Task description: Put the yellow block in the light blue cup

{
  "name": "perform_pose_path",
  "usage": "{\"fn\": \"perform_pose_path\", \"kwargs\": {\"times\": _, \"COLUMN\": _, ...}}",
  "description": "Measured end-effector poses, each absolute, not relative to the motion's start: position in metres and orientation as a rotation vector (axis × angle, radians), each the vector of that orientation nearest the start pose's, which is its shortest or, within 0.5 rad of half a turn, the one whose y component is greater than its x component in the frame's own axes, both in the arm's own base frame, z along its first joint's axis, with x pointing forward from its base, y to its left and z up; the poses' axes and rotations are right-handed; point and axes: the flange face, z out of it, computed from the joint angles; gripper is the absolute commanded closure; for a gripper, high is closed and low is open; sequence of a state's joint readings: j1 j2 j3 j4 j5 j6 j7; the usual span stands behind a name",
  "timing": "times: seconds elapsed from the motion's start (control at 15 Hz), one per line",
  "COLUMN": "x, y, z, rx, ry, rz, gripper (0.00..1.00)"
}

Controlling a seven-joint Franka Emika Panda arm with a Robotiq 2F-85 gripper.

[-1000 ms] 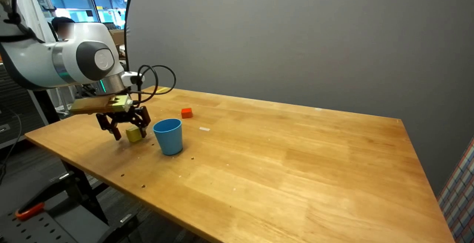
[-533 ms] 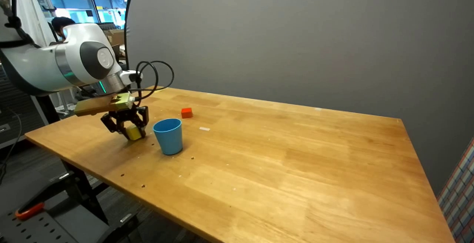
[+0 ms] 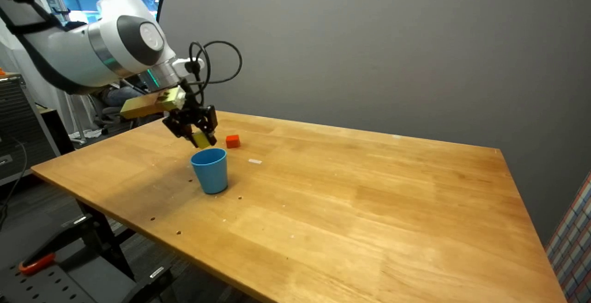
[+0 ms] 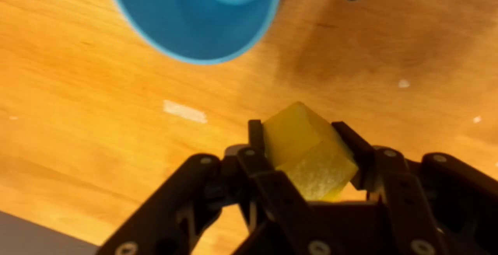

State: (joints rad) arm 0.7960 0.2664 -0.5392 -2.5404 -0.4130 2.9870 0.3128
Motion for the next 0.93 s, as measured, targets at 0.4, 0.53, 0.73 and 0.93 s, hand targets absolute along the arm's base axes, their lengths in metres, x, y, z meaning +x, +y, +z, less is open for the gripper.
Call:
{"fn": "perform_pose_path", "kwargs": {"times": 0.4, "x": 0.460, "y": 0.058, "z": 0.241, "rx": -3.396, "ry": -0.147, "rz": -0.417, "gripper": 0.76}}
{"fn": "perform_pose_path", "kwargs": {"times": 0.53, "x": 0.449, "y": 0.054, "z": 0.236, "rx": -3.432, "ry": -0.047, "rz": -0.321, "gripper": 0.76}}
{"fn": "perform_pose_path", "kwargs": {"times": 0.73, "x": 0.433, "y": 0.057, "z": 0.231, "rx": -3.454, "ry": 0.048, "rz": -0.208, "gripper": 0.76}}
{"fn": "perform_pose_path", "kwargs": {"times": 0.93, "x": 0.425, "y": 0.064, "z": 0.236, "rx": -3.447, "ry": 0.093, "rz": -0.168, "gripper": 0.76}}
